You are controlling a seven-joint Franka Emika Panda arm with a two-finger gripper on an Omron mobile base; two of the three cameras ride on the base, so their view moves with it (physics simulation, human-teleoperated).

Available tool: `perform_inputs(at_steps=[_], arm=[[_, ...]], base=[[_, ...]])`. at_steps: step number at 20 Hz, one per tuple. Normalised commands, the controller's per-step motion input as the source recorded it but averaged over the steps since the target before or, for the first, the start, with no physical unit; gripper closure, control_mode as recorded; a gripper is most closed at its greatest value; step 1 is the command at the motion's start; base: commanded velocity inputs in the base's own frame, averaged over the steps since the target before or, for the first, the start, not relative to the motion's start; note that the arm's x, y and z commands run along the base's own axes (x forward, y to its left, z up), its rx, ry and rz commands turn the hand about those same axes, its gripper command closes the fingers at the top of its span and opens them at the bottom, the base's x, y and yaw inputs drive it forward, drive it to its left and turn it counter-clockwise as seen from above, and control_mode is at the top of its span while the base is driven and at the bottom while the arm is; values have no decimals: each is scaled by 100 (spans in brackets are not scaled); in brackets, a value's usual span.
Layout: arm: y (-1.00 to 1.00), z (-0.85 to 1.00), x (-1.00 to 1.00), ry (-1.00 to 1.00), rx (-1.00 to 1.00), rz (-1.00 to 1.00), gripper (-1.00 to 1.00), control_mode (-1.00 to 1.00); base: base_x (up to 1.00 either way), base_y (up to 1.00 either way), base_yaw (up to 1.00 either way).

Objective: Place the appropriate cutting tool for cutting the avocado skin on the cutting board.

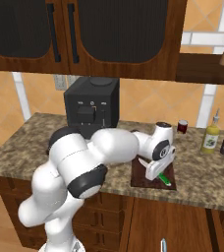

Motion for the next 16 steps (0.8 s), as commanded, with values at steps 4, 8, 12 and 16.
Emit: perform_inputs(at_steps=[4, 8, 12, 16], arm=[[0, -35, 33, 0, 5, 2, 100, -100], [6, -32, 11, 0, 2, 0, -100, -100], [2, 11, -47, 0, 0, 0, -100, -100], [3, 55, -94, -1, 0, 0, -100, -100]], base=[[0, 0, 0], [0, 0, 0], [0, 0, 0], [0, 0, 0]])
